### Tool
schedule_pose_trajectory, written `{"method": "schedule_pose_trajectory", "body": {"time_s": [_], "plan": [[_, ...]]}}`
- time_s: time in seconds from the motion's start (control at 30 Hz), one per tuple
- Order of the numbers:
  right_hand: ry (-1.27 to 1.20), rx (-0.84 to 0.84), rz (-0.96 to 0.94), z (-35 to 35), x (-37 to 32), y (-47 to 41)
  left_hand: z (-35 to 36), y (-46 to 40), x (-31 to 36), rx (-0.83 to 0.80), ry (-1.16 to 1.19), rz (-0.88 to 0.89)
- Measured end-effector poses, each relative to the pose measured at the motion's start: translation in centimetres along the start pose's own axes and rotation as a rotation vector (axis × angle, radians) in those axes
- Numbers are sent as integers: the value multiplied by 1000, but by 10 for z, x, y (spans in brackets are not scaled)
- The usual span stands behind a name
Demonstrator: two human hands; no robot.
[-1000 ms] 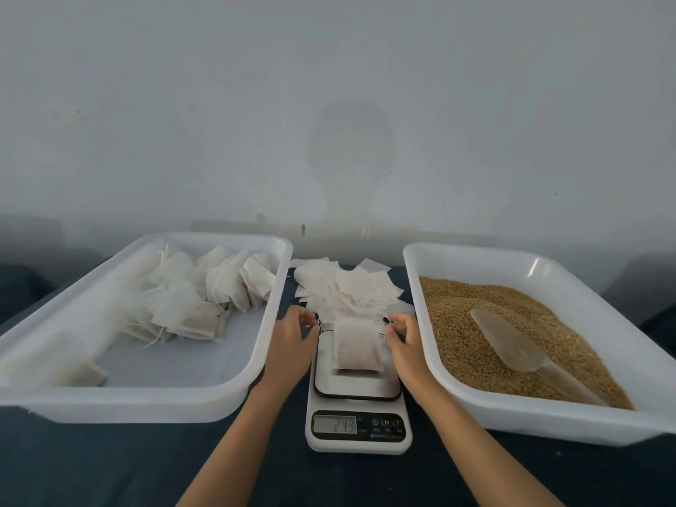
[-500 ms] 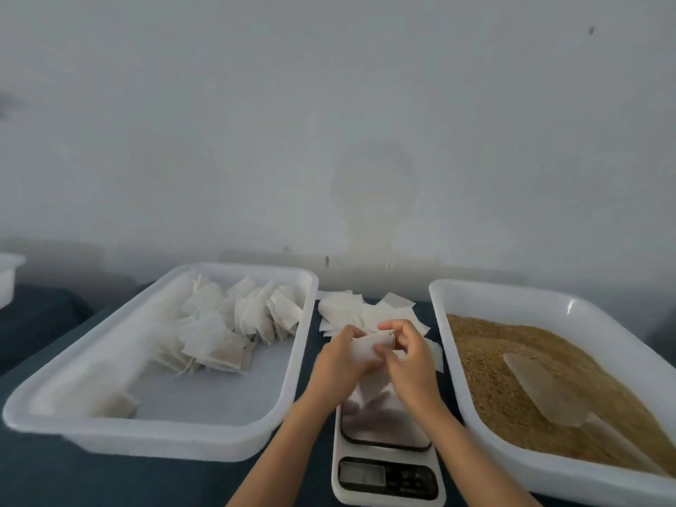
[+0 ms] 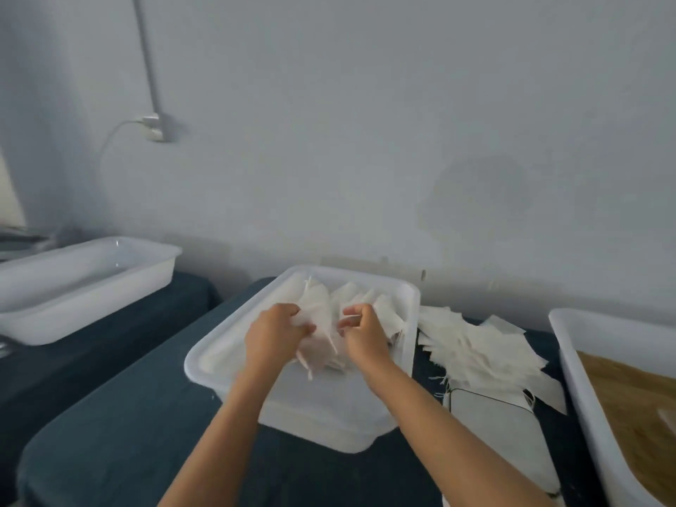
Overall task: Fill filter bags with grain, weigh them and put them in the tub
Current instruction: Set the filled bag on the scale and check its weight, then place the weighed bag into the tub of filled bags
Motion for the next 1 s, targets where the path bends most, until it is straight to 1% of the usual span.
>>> {"method": "schedule_pose_trajectory", "body": {"time_s": [0.1, 0.17, 0.23, 0.3, 0.37, 0.43, 0.57, 0.63, 0.7, 0.77, 0.83, 0.87, 0.93, 0.97, 1.0], "plan": [[-19, -218, 204, 57, 18, 3, 2, -9, -56, -152, -60, -101], [70, -386, 279, 88, 25, 12, 5, -11, -80, -238, -125, -150], [159, -501, 316, 109, 30, 19, 5, -11, -91, -286, -239, -171], [255, -604, 308, 125, 32, 25, 2, -12, -94, -292, -382, -158], [415, -698, 242, 136, 31, 29, 0, -13, -97, -292, -516, -152], [524, -746, 163, 142, 29, 30, 1, -12, -98, -278, -620, -147], [527, -813, 117, 142, 30, 37, 3, -10, -97, -238, -672, -163], [453, -804, 88, 135, 25, 39, 0, -9, -83, -173, -673, -134], [353, -697, -24, 115, 6, 31, -6, -6, -56, -59, -662, -56], [273, -518, -142, 73, -14, 18, -13, 0, -25, 73, -575, 24], [210, -286, -233, 11, -25, 4, -12, 5, 0, 140, -405, 93], [208, -128, -265, -28, -26, -2, -8, 7, 12, 143, -326, 126], [252, 213, -249, -108, -12, -10, 7, 9, 35, 120, -228, 184], [293, 355, -188, -143, 2, -12, 15, 10, 46, 104, -199, 205], [339, 459, -96, -174, 19, -15, 25, 12, 56, 81, -180, 221]]}}
Point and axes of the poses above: each hand's wrist, its own y-axis away from the middle knuckle, its own z-axis out of the palm, x = y × z, the point moved 10 cm from there along -y, towards the middle knuckle, and after that the axes turned 2 degrees about -x, right-handed, at the moved point
